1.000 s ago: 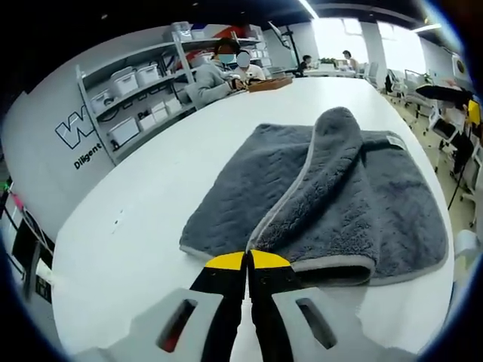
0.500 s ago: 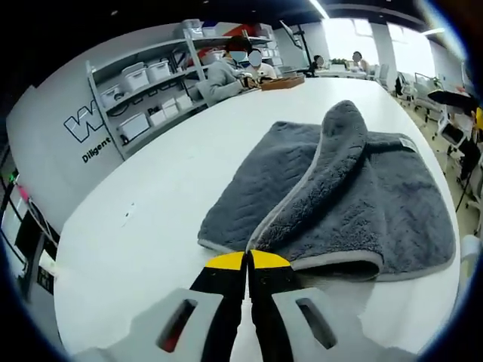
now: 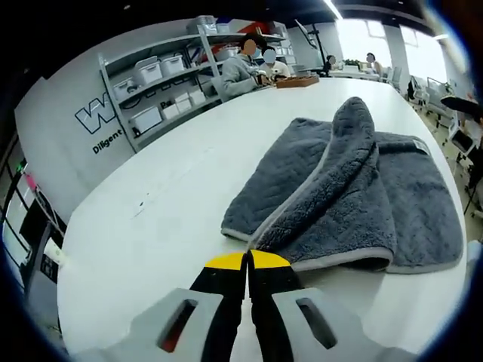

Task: Open the folded towel by lifting each exposed corner and separating the folded layers until the towel lies flat within the target outline without major curled edges

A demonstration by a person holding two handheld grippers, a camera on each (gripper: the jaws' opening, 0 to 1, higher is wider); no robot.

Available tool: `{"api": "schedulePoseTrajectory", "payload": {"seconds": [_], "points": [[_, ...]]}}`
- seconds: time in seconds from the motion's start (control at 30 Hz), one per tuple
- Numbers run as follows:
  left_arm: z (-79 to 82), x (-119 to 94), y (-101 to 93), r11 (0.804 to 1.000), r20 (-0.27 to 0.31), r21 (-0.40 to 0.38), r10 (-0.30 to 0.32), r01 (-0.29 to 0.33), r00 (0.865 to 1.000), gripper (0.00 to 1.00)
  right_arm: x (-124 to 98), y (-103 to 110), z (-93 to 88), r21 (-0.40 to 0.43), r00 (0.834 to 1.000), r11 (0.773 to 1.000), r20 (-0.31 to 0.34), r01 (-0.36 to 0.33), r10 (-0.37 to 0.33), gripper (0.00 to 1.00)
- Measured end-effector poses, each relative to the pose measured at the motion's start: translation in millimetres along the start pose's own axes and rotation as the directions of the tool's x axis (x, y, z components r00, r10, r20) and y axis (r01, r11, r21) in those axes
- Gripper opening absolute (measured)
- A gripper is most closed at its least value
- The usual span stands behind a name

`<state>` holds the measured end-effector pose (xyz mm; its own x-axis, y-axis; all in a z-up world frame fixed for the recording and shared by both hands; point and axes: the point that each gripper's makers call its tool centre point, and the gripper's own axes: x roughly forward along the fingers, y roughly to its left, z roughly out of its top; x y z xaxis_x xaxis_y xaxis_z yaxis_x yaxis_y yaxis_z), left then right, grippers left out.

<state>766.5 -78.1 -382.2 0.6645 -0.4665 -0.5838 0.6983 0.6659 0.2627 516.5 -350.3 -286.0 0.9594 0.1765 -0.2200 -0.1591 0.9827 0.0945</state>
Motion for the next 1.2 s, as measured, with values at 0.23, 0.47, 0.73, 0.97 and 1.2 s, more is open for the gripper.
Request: {"api": "schedulePoseTrajectory", "payload": {"seconds": [0.23,0.47,0.73,0.97,1.2], "points": [[-7.9,3,11.3,1.000,-0.010,-0.023,0.020,-0.020,1.000,0.01,0,0,0.3,-0.002,1.000,1.000,-0.002,0.001,-0.001,0.98],[-13.0,3,23.6,0.998,-0.014,-0.047,0.046,-0.046,0.999,0.01,2,0,-1.1,-0.003,1.000,1.000,-0.008,-0.001,0.001,0.98],[-17.9,5,30.2,0.997,-0.022,-0.055,0.060,-0.062,0.998,0.01,3,-1,-3.0,-0.002,1.000,1.000,-0.014,0.002,-0.002,0.98],[-20.4,3,39.3,0.995,-0.027,-0.061,0.082,-0.084,0.996,0.01,4,1,-5.0,-0.005,1.000,1.000,-0.019,-0.001,0.001,0.98],[-28.0,0,49.4,0.991,-0.043,-0.071,0.111,-0.114,0.993,0.01,3,3,-6.4,-0.006,1.000,1.000,-0.020,-0.003,0.003,0.98]]}}
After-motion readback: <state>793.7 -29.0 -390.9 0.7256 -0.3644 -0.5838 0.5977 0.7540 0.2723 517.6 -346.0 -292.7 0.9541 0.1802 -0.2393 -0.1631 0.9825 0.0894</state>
